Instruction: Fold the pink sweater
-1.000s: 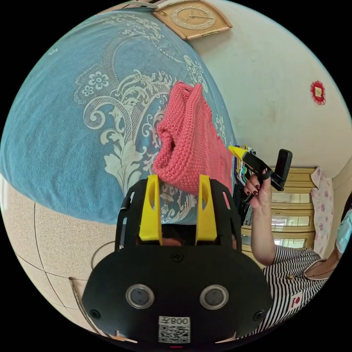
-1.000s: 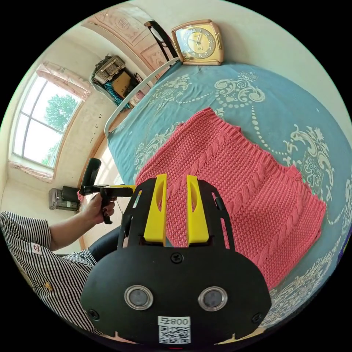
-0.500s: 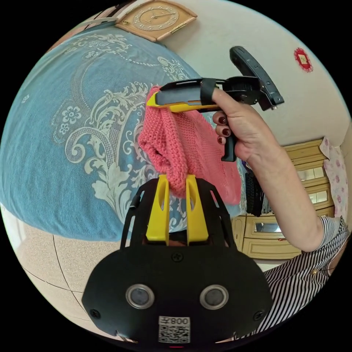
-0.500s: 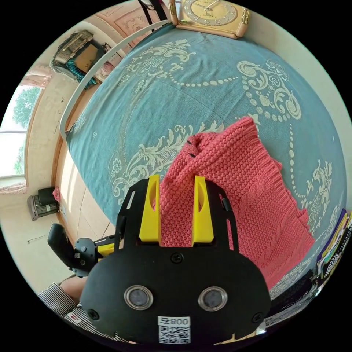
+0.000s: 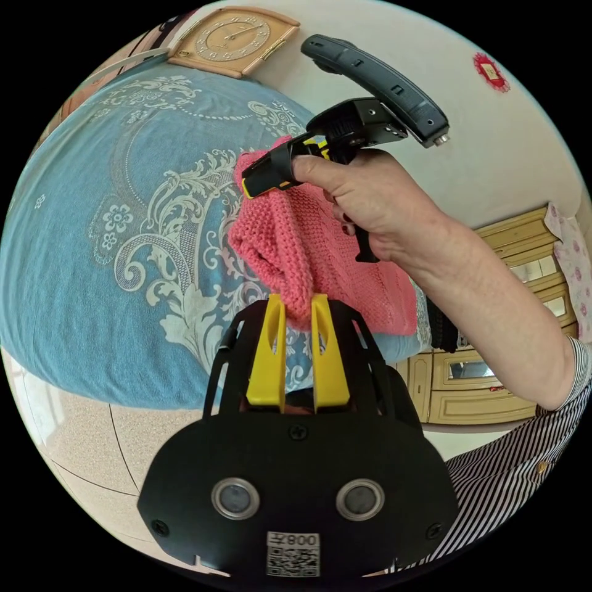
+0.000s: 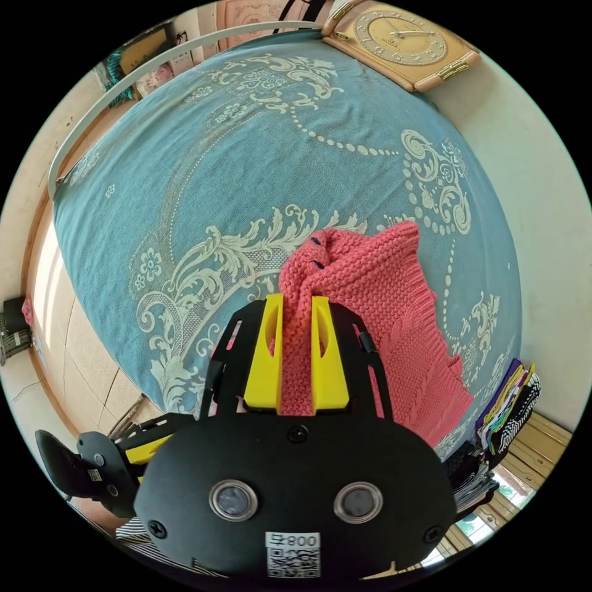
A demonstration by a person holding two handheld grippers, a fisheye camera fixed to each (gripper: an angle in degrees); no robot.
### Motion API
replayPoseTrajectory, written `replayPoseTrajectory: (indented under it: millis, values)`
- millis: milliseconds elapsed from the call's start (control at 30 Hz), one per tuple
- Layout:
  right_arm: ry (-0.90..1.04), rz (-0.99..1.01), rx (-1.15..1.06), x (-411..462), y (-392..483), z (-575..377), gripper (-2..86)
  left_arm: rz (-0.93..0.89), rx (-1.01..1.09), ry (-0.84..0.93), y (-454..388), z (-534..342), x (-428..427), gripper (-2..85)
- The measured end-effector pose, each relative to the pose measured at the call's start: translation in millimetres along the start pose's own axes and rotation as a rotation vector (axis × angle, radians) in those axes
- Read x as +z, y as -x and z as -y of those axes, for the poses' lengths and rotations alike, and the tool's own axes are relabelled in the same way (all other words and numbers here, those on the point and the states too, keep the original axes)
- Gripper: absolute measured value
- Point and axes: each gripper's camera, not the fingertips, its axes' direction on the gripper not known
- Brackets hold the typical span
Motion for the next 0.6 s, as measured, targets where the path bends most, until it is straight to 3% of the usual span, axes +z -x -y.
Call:
replayPoseTrajectory:
  millis: [267,600]
  values:
    - [-0.022,0.214,0.022,-23,-62,-32,6.5,0.058,0.089,-0.034,-36,-18,18,7.1]
    - [-0.296,0.626,0.139,-100,-251,-178,6.2,0.025,0.394,-0.087,-143,-25,42,6.7]
